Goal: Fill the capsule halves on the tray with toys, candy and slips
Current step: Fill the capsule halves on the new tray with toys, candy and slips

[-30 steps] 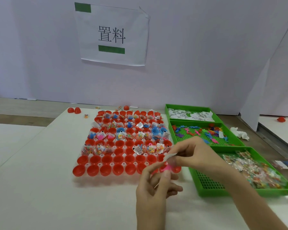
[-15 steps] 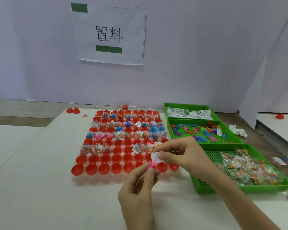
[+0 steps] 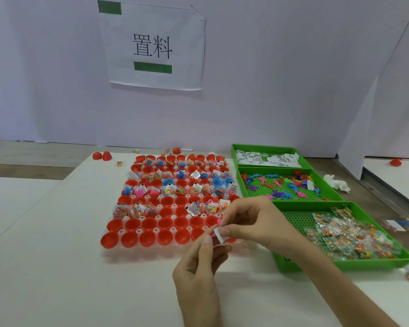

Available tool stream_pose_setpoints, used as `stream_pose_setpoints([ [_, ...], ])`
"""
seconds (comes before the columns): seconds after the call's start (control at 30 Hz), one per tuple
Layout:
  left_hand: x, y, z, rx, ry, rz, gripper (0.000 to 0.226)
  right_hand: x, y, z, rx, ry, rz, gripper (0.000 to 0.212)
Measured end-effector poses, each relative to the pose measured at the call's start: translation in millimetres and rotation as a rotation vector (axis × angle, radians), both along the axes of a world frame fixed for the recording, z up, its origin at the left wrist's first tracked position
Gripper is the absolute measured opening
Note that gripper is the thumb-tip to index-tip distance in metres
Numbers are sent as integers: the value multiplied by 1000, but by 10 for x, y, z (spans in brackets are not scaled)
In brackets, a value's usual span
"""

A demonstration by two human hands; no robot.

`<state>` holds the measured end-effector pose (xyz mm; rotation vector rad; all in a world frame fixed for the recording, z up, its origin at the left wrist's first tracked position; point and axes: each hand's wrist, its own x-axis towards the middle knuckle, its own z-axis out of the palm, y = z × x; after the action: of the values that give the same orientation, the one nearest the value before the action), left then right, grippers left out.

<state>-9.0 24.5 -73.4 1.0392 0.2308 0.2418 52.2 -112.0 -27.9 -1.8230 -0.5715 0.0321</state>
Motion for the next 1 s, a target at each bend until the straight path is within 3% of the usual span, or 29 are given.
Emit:
stream_pose_setpoints([
  [0.2, -47, 0, 17, 125, -85, 24, 14, 6, -19, -8, -45, -44, -2, 12],
  [0.3, -18, 6, -18, 115, -64, 28, 32, 5, -66, 40, -104, -71, -49, 9],
  [0.47, -16, 7, -5, 78, -41, 6, 33, 144, -656, 194, -406, -130, -383, 4],
  [0.57, -11, 9, -16, 68, -35, -15, 32, 120, -1219, 179, -705, 90, -438, 5],
  [0.63, -7, 7, -23, 57, -25, -21, 34, 54, -1456, 147, -775, 266, -409, 14],
  [0.83, -8, 7, -14, 17, -6, -12, 38, 105, -1526, 91, -782, 355, -394, 17],
  [1.0, -12, 7, -9, -3, 2, -4, 35, 122, -1440, 99, -695, 225, -407, 19],
])
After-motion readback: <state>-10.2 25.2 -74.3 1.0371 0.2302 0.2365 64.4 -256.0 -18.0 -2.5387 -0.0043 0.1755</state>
